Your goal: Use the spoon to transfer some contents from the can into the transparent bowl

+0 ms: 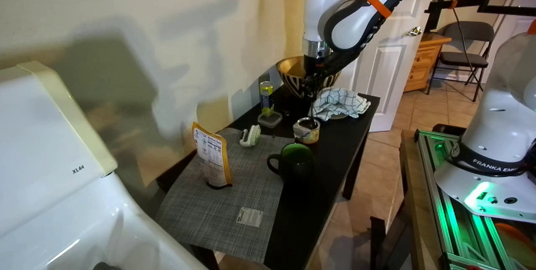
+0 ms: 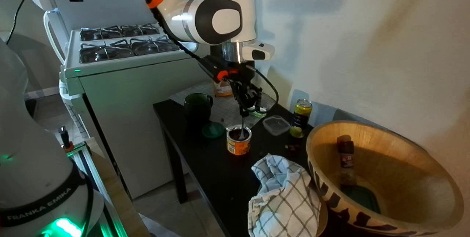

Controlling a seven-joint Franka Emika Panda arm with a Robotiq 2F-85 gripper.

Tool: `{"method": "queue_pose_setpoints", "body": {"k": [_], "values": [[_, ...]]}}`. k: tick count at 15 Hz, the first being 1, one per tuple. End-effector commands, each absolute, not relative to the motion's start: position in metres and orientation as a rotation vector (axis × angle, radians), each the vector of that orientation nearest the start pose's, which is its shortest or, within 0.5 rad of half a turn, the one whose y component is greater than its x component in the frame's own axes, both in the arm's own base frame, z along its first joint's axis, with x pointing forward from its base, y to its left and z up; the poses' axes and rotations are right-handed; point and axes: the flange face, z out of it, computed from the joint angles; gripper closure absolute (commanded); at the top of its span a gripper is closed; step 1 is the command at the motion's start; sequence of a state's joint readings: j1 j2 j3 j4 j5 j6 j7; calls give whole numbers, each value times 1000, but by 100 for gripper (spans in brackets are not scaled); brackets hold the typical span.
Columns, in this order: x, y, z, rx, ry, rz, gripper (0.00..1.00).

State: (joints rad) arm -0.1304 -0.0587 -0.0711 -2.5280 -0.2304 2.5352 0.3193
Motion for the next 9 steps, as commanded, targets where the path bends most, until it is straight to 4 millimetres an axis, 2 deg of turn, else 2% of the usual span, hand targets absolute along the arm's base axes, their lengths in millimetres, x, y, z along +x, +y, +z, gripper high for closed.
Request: {"method": "queue_pose_setpoints", "body": {"k": [1, 5, 9], "values": [[455, -101, 292, -3132, 546, -137, 98], [445, -126, 287, -2952, 527, -104, 98], [421, -169, 276, -2828, 476, -4, 98]]}}
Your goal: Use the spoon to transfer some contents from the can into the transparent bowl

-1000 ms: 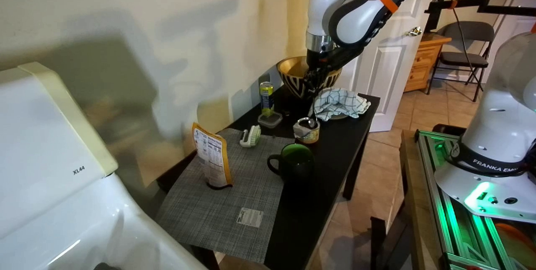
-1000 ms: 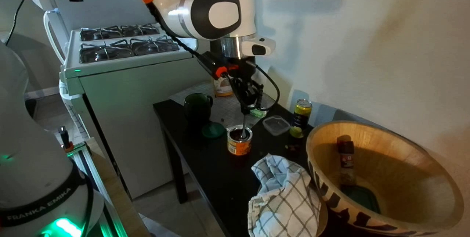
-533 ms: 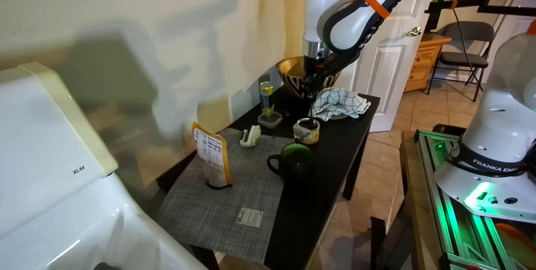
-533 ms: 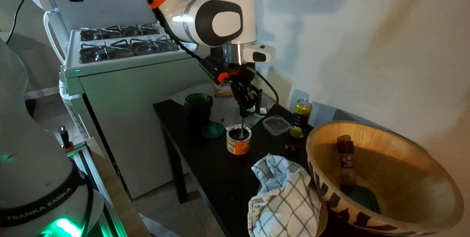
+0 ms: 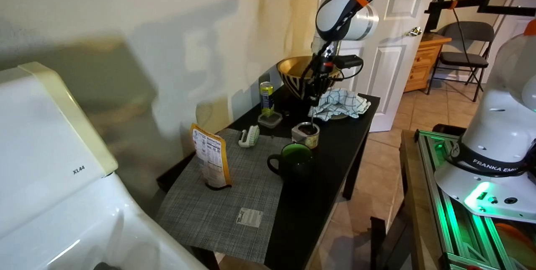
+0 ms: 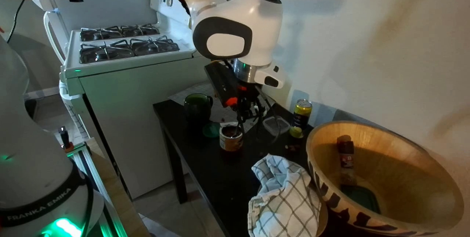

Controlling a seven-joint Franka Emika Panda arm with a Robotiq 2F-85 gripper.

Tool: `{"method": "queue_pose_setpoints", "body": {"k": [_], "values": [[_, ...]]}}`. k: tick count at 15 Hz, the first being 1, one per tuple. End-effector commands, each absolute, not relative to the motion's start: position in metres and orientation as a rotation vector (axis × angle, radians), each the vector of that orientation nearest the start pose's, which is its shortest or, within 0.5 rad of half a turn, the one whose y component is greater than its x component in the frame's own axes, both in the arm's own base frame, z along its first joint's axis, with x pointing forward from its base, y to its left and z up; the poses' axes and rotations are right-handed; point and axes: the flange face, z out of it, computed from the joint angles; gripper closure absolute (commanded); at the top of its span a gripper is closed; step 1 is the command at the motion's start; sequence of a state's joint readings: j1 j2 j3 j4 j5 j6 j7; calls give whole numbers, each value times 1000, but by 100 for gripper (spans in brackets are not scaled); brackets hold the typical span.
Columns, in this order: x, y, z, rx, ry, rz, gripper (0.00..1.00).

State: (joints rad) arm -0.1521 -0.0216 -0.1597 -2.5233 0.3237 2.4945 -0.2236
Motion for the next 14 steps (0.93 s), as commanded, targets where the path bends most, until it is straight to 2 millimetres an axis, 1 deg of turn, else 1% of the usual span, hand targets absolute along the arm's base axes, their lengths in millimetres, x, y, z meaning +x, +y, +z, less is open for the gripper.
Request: {"method": "queue_pose_setpoints", "body": {"k": [1, 3, 6, 8, 10, 14], "values": [[415, -178, 272, -2816, 471, 16, 98], [406, -195, 266, -2787, 468, 22, 98], [397, -209, 262, -2761, 501, -48, 98], [394, -210, 262, -2745, 524, -109, 98], [392, -206, 261, -2735, 523, -152, 98], [388, -202, 251, -2703, 513, -186, 98]]}}
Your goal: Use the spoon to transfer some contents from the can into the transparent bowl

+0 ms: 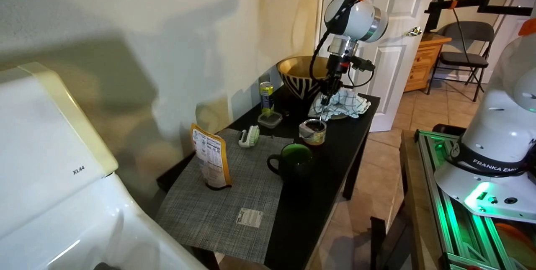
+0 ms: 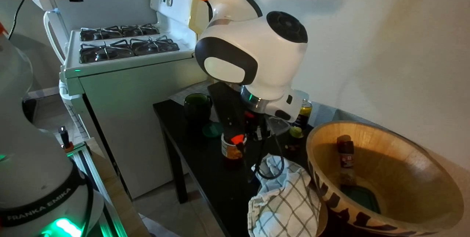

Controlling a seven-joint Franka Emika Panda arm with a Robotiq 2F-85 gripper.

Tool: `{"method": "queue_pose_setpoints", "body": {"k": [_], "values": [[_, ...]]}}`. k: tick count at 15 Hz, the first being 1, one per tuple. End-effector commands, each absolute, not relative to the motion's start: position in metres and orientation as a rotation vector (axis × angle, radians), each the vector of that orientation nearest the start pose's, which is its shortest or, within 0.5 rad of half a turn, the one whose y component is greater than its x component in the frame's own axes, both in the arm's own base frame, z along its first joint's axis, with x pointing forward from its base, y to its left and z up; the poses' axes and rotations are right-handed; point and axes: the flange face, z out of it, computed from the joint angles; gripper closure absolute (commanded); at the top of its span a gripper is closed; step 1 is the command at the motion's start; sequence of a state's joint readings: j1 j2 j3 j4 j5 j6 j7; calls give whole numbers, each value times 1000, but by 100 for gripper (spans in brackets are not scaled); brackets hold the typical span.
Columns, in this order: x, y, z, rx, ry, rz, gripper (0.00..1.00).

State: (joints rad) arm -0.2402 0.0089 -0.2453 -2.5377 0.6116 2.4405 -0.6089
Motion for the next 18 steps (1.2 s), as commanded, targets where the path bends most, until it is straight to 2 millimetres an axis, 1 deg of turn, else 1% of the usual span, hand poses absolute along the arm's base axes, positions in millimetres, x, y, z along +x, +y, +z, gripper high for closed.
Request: {"method": "queue_pose_setpoints", "body": {"k": [1, 4, 7, 10, 11, 13, 18], "values": [[387, -201, 249, -2684, 521, -203, 98], [384, -200, 240, -2597, 554, -249, 98], [377, -203, 228, -2505, 546, -283, 98], [366, -205, 212, -2416, 498, -241, 98], [373, -202, 224, -2480, 512, -242, 92], [367, -204, 217, -2449, 501, -223, 92], [367, -205, 215, -2445, 497, -223, 92]]}}
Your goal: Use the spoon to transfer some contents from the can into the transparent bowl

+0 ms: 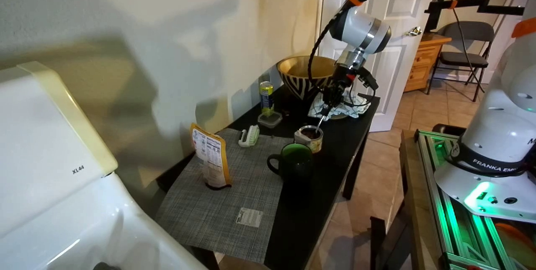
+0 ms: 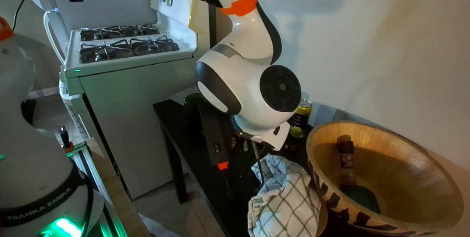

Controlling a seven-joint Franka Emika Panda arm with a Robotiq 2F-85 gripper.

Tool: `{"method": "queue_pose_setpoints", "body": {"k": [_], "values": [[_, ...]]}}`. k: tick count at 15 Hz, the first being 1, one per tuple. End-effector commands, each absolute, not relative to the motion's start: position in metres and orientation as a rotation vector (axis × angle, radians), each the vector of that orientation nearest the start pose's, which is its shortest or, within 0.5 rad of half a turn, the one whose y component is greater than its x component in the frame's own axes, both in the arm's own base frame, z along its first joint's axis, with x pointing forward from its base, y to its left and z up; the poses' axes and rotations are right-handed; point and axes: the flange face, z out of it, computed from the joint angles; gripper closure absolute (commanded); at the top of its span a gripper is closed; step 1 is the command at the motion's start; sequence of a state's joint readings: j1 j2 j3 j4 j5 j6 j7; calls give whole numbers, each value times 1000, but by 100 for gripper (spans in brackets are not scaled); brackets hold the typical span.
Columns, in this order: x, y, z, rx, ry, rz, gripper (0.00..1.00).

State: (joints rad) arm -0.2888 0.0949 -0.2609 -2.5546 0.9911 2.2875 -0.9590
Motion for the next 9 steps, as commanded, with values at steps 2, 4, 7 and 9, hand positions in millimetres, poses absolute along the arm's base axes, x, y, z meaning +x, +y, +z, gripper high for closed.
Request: {"method": "queue_pose_setpoints", "body": {"k": [2, 4, 7, 9], "values": [[365, -212, 213, -2439, 494, -220, 98], [361, -223, 211, -2430, 482, -226, 98], [351, -241, 207, -2375, 460, -246, 98], [343, -249, 204, -2324, 457, -259, 98]]}}
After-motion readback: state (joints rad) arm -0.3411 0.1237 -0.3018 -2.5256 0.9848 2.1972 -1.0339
